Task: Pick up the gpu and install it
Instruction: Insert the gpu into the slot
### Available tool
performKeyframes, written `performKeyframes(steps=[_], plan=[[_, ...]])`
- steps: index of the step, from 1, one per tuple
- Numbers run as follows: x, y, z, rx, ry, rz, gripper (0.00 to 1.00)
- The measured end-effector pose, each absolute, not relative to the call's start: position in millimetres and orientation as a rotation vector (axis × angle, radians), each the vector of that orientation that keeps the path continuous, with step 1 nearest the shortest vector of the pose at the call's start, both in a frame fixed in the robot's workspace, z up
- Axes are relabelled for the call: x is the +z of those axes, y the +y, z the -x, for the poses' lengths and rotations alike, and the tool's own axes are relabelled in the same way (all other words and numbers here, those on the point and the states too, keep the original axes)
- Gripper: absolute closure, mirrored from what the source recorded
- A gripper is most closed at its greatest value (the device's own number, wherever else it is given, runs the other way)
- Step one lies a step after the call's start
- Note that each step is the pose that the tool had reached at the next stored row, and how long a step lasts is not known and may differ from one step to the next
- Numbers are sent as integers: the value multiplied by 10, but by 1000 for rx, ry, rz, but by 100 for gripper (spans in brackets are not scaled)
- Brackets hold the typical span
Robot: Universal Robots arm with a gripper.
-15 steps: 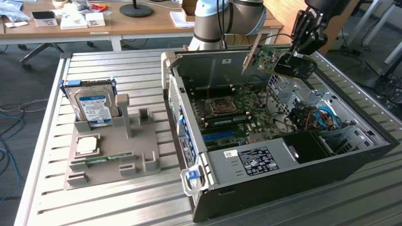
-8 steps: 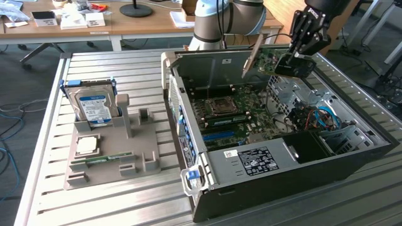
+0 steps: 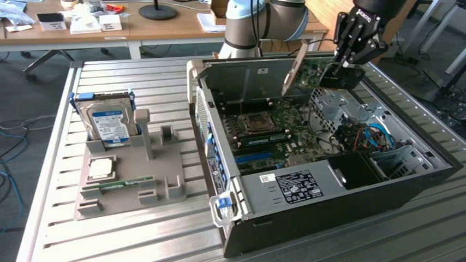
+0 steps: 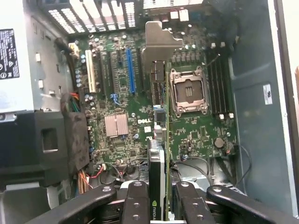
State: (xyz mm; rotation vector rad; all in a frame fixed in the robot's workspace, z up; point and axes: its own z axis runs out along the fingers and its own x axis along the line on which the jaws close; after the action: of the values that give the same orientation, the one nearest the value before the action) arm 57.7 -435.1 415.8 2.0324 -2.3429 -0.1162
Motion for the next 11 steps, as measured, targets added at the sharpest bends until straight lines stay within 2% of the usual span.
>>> performKeyframes(steps=[4, 6, 8, 11], plan=[[4152, -4350, -574, -109, -2339, -2045, 73], [4146, -4351, -569, -96, -2341, -2058, 73], [4129, -4351, -554, -54, -2355, -2100, 73], [4128, -4351, -534, -43, -2374, -2121, 73]])
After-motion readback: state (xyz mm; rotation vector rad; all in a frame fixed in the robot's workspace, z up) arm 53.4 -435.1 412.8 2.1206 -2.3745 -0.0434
